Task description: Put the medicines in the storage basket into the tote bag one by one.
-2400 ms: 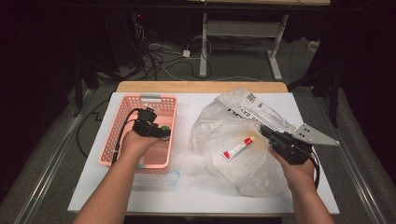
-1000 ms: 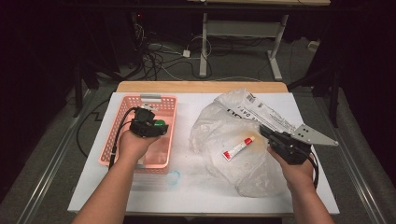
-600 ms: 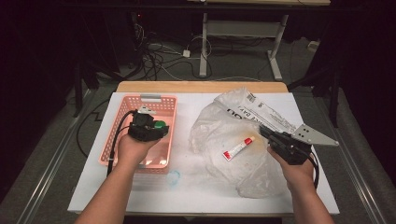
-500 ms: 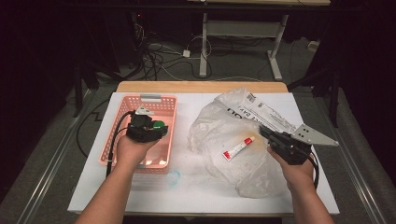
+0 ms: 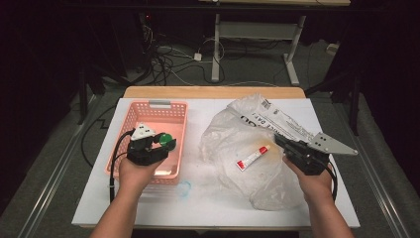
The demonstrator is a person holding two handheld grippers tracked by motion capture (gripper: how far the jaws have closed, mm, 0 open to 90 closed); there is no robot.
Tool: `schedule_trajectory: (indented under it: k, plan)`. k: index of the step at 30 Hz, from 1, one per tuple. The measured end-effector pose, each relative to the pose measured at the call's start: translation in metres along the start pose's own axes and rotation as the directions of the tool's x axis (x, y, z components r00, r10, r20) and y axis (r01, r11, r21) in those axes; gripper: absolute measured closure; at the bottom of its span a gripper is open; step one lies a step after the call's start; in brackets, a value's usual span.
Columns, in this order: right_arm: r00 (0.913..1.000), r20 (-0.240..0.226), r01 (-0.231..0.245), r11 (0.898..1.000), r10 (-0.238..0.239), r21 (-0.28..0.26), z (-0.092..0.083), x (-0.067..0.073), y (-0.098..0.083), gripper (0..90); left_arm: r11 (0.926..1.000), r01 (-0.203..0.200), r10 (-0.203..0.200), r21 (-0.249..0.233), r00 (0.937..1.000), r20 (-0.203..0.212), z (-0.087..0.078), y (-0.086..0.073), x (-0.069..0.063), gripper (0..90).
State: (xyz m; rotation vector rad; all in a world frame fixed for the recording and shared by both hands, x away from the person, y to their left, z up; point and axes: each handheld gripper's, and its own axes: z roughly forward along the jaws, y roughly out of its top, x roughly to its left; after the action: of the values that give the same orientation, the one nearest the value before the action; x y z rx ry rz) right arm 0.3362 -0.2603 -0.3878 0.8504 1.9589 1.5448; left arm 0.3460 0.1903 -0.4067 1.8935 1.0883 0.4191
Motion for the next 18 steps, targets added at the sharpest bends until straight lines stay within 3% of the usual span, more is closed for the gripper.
schedule_trajectory:
  k: [10, 18]
  plan:
    - [1.0000, -0.001, -0.004, 1.000, 0.004, 0.006, 0.001, 0.002, 0.000, 90.0, 0.9952, 0.000, 0.005, -0.098, 0.9989, 0.047, -0.016, -0.008, -0.014, 49.9]
    - [1.0000, -0.005, -0.005, 1.000, 0.005, 0.008, 0.002, 0.002, -0.001, 90.0, 0.9937, -0.040, 0.052, -0.104, 0.9919, 0.115, -0.022, -0.007, -0.033, 49.8]
